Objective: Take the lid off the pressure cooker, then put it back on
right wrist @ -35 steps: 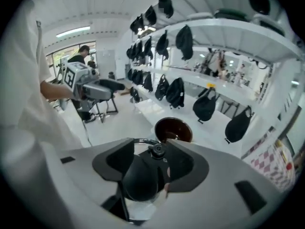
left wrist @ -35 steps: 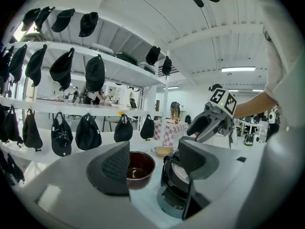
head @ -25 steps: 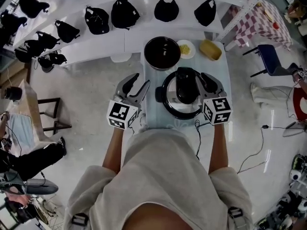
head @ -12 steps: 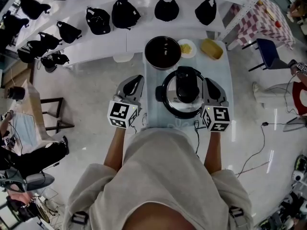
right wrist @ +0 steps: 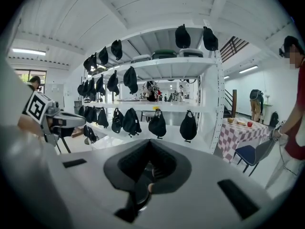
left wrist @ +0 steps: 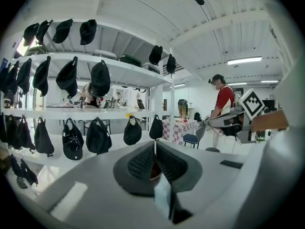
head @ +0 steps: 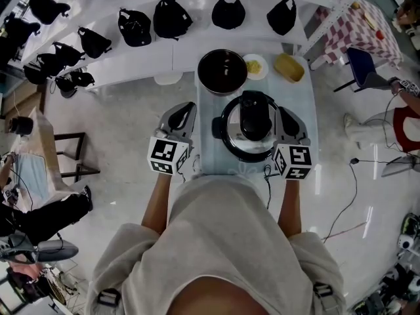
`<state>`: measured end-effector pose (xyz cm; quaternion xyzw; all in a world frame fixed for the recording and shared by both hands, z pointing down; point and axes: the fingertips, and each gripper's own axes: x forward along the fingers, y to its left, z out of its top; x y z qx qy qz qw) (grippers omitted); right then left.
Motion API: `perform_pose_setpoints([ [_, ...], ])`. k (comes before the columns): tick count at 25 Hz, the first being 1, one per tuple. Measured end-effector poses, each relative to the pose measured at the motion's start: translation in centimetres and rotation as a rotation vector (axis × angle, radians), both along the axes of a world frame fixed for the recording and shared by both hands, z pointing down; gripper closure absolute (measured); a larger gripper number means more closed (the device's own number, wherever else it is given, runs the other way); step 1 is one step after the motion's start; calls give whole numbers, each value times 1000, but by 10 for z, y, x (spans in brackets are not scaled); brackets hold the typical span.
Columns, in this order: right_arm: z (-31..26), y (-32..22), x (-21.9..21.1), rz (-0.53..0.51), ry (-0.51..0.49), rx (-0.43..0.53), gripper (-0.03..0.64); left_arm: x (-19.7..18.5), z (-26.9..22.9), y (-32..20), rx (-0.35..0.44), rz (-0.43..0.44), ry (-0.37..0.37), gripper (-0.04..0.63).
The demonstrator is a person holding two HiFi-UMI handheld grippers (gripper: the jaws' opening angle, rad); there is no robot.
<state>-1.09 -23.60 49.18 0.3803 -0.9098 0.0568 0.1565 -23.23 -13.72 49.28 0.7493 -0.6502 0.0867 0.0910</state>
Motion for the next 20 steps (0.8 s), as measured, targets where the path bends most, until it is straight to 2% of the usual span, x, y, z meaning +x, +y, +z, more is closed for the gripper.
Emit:
perform_pose_setpoints([
  [20,6,2,-4,-7,26,-7,617,-1,4,-2,-2,-8,0,580],
])
